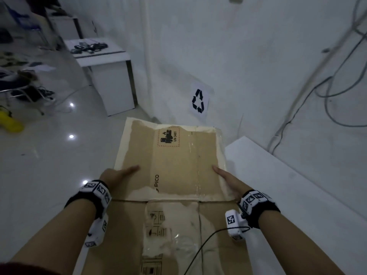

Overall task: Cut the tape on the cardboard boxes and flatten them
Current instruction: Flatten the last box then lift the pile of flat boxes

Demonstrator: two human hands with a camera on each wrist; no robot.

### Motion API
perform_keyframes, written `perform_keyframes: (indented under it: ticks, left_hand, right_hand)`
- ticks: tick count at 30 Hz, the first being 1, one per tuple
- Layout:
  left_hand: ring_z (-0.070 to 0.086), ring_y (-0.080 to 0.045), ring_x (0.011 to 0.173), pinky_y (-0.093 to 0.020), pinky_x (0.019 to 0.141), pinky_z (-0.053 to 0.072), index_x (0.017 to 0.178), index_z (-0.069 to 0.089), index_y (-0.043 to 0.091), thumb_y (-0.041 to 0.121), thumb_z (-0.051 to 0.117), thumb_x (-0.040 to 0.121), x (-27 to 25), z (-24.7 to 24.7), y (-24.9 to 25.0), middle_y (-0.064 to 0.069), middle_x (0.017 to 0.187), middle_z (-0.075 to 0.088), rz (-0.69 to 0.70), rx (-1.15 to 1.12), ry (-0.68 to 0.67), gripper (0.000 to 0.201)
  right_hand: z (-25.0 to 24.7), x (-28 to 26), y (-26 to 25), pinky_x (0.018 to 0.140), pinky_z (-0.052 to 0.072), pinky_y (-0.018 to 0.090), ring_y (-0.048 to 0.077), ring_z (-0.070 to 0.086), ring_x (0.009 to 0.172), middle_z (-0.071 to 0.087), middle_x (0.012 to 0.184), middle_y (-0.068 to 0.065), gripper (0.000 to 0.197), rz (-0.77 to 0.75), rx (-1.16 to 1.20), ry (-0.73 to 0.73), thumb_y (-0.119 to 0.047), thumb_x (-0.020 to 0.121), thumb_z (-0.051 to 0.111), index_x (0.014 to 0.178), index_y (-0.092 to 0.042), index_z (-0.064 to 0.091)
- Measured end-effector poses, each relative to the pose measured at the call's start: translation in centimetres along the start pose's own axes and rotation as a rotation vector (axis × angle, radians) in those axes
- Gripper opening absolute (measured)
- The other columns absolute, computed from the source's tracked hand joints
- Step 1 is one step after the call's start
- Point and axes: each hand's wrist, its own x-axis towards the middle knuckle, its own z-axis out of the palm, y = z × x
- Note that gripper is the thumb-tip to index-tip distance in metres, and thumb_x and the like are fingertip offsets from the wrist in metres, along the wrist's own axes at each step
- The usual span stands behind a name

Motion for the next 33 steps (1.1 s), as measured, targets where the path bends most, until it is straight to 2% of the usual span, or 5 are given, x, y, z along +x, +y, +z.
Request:
perform_keyframes:
  ticks: [14,21,25,29,33]
  left_hand:
    - [0.060,-0.031,0.097,-0.040,0.090,0.050,0.115,0.057,-0.004,0.085,0.062,0.030,19.9,0.1,12.4,-0.017,0.112,0.063,-0.025,0.224,-0.171,0.123]
    - [0.061,-0.033,0.099,-0.043,0.093,0.050,0.119,0.057,-0.005,0.082,0.065,0.031,26.8,-0.5,16.4,-0.019,0.115,0.063,-0.049,0.267,-0.215,0.124]
    - [0.060,-0.032,0.101,-0.042,0.094,0.048,0.121,0.057,-0.003,0.086,0.061,0.027,31.8,-0.6,18.4,-0.018,0.116,0.062,-0.015,0.318,-0.257,0.129]
    - [0.057,-0.031,0.106,-0.039,0.095,0.045,0.128,0.052,-0.002,0.080,0.062,0.041,38.4,-0.9,19.5,-0.018,0.125,0.058,-0.010,0.316,-0.323,0.120]
    - [0.058,-0.034,0.110,-0.043,0.100,0.045,0.129,0.054,-0.001,0.079,0.075,0.025,48.4,-1.2,18.7,-0.018,0.125,0.060,-0.049,0.280,-0.410,0.132]
  right_hand:
    - [-1.5,17.6,-8.6,0.110,0.019,0.062,0.032,0.034,0.140,0.041,0.152,0.001,0.110,0.066,0.111,0.100,-0.085,0.055,0.065,0.147,-0.032,0.040]
    - [-0.7,22.8,-11.0,0.109,0.029,0.053,0.030,0.051,0.125,0.060,0.134,0.002,0.081,0.094,0.222,0.157,-0.077,0.063,0.068,0.128,-0.031,0.060]
    - [1.1,24.3,-14.3,0.101,0.035,0.041,0.023,0.058,0.112,0.067,0.122,0.003,0.049,0.100,0.289,0.189,-0.057,0.089,0.057,0.122,-0.022,0.062]
    - [2.7,28.6,-15.7,0.102,0.038,0.044,0.026,0.059,0.114,0.068,0.119,0.004,0.056,0.136,0.333,0.273,-0.062,0.082,0.062,0.121,-0.022,0.064]
    - [6.1,33.9,-17.0,0.083,0.045,0.036,0.025,0.064,0.097,0.072,0.104,0.008,0.040,0.190,0.430,0.315,-0.047,0.092,0.059,0.111,-0.014,0.067]
